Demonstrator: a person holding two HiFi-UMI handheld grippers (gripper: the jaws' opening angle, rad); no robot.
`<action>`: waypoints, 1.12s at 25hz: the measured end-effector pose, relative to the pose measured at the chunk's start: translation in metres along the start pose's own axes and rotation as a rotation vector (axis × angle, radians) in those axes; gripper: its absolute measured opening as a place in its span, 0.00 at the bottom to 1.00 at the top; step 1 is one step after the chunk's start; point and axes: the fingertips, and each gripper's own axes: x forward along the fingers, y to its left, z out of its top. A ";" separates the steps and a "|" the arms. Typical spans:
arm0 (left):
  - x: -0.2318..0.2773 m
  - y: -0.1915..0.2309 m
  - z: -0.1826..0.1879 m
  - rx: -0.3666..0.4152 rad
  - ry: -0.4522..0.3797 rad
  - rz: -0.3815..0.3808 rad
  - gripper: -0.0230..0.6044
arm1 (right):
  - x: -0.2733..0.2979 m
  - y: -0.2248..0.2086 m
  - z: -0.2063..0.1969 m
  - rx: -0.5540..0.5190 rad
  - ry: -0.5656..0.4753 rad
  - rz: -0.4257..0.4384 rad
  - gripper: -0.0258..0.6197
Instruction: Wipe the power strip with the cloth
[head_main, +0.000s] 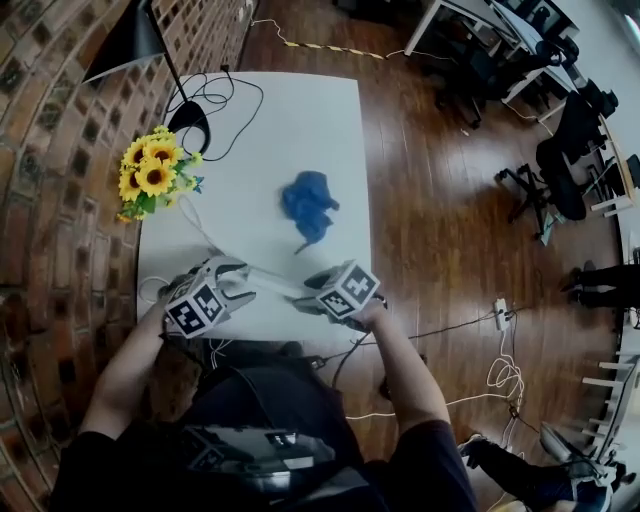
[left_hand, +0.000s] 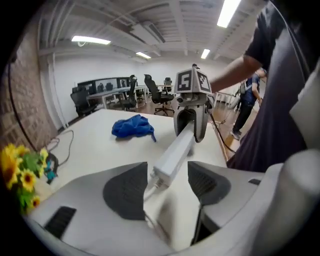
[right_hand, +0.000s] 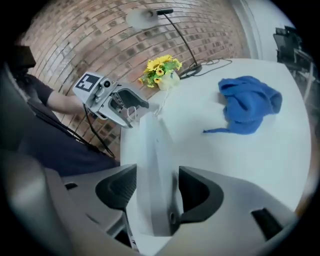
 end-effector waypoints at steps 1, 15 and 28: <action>0.003 0.002 0.005 0.049 -0.006 0.034 0.46 | 0.000 0.001 0.000 0.014 0.009 0.027 0.44; 0.036 0.047 0.024 -0.216 -0.129 -0.026 0.28 | -0.064 -0.028 0.021 0.058 -0.330 -0.253 0.49; 0.014 0.052 0.007 -0.169 -0.157 0.152 0.27 | -0.050 -0.041 -0.002 -0.269 -0.132 -0.576 0.52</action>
